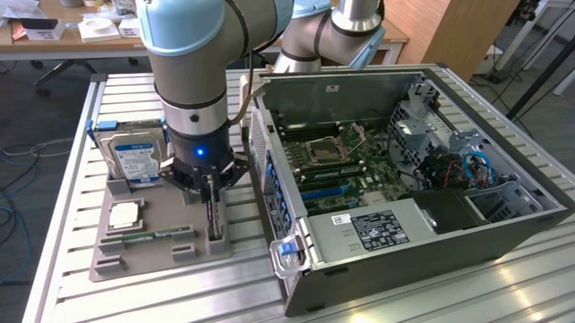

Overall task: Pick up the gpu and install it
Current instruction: 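Pick up the gpu and move the gpu toward the slot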

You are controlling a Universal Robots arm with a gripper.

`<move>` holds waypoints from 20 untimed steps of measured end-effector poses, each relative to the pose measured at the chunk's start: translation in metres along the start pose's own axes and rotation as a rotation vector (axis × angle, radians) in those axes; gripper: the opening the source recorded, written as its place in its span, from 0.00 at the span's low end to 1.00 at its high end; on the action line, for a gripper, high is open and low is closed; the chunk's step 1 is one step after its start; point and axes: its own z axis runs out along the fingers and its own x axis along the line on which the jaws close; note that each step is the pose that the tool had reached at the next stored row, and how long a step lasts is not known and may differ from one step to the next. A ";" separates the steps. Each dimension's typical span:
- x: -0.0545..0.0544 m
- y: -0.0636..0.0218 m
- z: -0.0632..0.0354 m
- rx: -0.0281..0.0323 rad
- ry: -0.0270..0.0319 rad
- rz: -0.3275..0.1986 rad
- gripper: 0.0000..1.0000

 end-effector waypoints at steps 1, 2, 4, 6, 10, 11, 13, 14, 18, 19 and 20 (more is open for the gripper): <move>0.000 0.0000 0.0000 0.0000 0.0000 0.000 0.26; 0.000 0.0000 0.0000 0.0000 -0.0001 0.000 0.26; 0.000 0.0000 0.0000 0.0000 0.0000 0.000 0.26; 0.000 0.0000 0.0000 -0.0001 0.0001 -0.004 0.26; 0.000 -0.0002 0.0002 -0.0007 0.0011 -0.031 0.26; 0.000 -0.0002 0.0001 -0.0008 0.0015 -0.039 0.26; 0.000 -0.0002 0.0002 -0.0010 0.0020 -0.052 0.26; 0.000 -0.0002 0.0002 -0.0010 0.0021 -0.052 0.26; 0.000 -0.0002 0.0002 -0.0011 0.0020 -0.052 0.26; 0.000 -0.0002 0.0000 -0.0013 0.0018 -0.052 0.26; 0.000 -0.0001 -0.0008 -0.0017 0.0016 -0.052 0.26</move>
